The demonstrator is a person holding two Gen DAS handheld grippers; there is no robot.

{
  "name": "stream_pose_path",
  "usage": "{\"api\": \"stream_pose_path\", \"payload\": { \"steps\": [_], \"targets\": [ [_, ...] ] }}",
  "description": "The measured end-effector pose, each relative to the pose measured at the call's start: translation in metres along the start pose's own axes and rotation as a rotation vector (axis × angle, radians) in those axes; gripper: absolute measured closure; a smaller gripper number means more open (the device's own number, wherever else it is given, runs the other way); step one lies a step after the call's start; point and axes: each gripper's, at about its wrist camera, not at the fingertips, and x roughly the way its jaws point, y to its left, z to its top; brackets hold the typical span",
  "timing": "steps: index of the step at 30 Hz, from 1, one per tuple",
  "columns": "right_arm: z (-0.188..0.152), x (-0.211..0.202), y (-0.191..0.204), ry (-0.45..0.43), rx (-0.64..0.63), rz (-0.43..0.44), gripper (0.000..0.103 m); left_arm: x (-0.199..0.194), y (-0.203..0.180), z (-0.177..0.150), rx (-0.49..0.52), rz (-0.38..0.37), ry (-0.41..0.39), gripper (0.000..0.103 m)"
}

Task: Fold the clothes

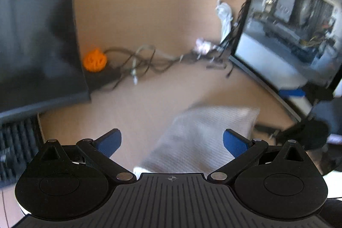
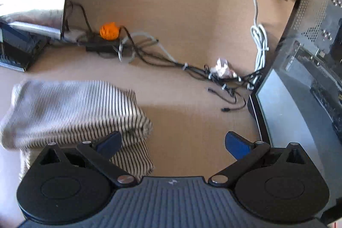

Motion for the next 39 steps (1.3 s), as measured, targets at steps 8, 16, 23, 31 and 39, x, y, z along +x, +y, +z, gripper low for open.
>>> {"api": "stream_pose_path", "payload": {
  "steps": [8, 16, 23, 31, 39],
  "targets": [
    [-0.005, 0.003, -0.008, 0.037, 0.057, 0.02, 0.0, 0.06, 0.0, 0.001, 0.05, 0.009, 0.12, 0.0],
    [0.005, -0.013, -0.052, 0.066, 0.403, 0.257, 0.0, 0.088, -0.006, -0.032, -0.018, 0.002, 0.207, 0.0],
    [-0.006, 0.041, -0.037, 0.263, 0.566, 0.429, 0.038, 0.07, -0.019, -0.047, -0.048, 0.037, 0.185, 0.0],
    [0.03, 0.075, -0.029, 0.163, 0.411, 0.349, 0.039, 0.054, -0.038, -0.059, -0.106, -0.047, 0.207, 0.0],
    [0.032, 0.059, -0.05, 0.121, 0.364, 0.313, 0.037, 0.032, 0.014, -0.035, -0.299, -0.154, 0.111, 0.0]
  ]
}}
